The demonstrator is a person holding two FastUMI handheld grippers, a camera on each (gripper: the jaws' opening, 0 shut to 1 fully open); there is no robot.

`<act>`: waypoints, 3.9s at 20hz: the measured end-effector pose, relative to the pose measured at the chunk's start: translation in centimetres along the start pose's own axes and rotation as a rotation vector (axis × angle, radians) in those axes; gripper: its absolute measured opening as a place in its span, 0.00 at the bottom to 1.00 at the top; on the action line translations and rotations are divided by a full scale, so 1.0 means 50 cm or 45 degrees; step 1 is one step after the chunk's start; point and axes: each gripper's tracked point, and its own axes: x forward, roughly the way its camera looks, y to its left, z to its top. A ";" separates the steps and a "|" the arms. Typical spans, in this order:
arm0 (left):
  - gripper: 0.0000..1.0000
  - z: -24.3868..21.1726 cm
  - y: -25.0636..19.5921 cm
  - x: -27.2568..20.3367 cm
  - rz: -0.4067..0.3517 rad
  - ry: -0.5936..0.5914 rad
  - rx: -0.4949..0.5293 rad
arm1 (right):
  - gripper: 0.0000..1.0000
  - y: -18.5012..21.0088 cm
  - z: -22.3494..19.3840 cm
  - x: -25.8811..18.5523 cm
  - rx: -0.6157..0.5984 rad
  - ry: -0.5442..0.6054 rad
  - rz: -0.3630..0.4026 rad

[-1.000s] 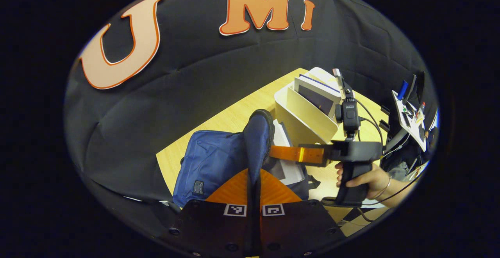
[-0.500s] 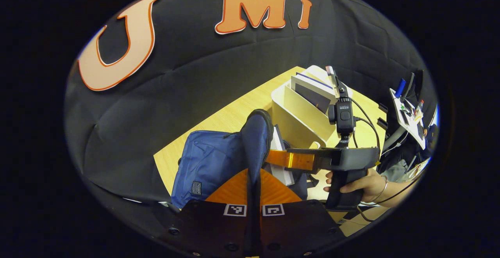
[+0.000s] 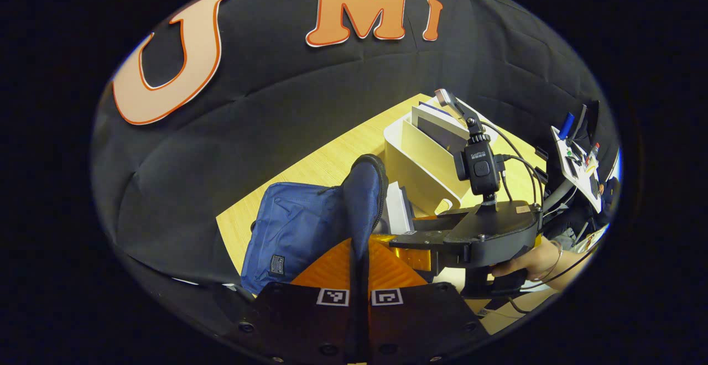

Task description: Open the schoolbag, grab two books from the bookshelf and put them into the schoolbag.

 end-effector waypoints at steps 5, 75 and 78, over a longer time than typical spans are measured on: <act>0.01 0.000 0.000 0.001 -0.001 -0.010 -0.005 | 0.97 -0.005 -0.022 -0.012 -0.164 0.070 -0.047; 0.01 -0.041 0.028 0.034 0.080 -0.071 -0.147 | 0.30 -0.045 0.419 -0.505 -0.486 0.109 -0.070; 0.01 -0.032 0.033 0.028 0.094 -0.075 -0.130 | 0.29 -0.028 0.311 -0.453 -0.283 0.195 0.113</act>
